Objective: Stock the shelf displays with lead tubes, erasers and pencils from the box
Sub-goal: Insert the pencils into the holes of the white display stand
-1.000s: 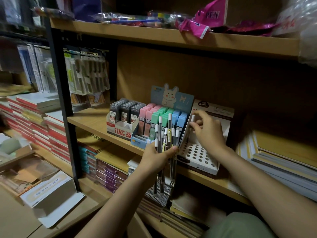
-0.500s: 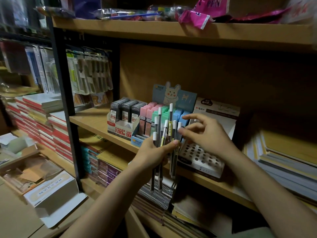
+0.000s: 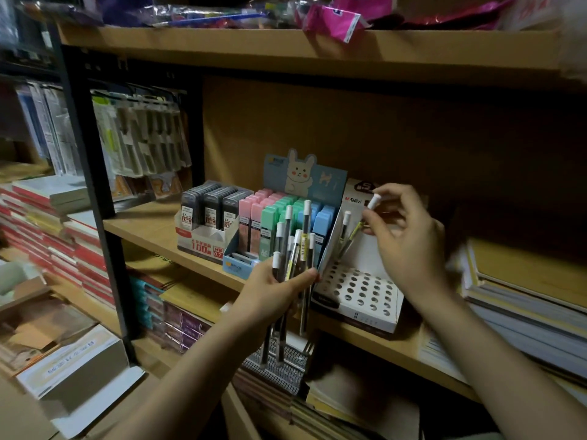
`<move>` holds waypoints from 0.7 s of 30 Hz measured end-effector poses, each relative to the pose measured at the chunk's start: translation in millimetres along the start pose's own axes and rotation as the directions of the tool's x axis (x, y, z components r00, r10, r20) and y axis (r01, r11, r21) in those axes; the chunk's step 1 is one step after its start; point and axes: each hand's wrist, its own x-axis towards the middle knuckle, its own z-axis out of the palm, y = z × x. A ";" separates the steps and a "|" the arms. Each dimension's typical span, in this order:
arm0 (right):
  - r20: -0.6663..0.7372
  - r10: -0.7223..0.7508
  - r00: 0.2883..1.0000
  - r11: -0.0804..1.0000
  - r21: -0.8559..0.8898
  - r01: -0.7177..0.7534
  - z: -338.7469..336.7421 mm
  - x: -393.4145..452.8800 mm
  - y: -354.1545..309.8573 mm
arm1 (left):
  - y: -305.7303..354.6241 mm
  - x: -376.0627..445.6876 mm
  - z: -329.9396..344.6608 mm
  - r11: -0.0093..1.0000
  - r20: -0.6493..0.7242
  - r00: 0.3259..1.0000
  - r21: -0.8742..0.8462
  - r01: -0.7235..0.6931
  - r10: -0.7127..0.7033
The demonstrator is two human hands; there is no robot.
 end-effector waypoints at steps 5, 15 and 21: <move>0.038 -0.019 0.999 0.999 -0.050 0.021 8.4 -4.4 7.6 | 0.0 -0.2 5.5 1.000 -0.009 1.000 0.004 -0.015 0.015; 0.085 0.020 0.996 0.984 -0.176 -0.005 19.7 4.2 1.6 | 2.2 -3.6 1.7 1.000 -0.054 0.998 0.022 -0.019 0.020; 0.125 0.085 0.989 0.952 -0.302 -0.044 31.3 0.0 0.9 | 3.4 -4.9 2.1 0.999 -0.039 0.999 0.039 -0.030 0.032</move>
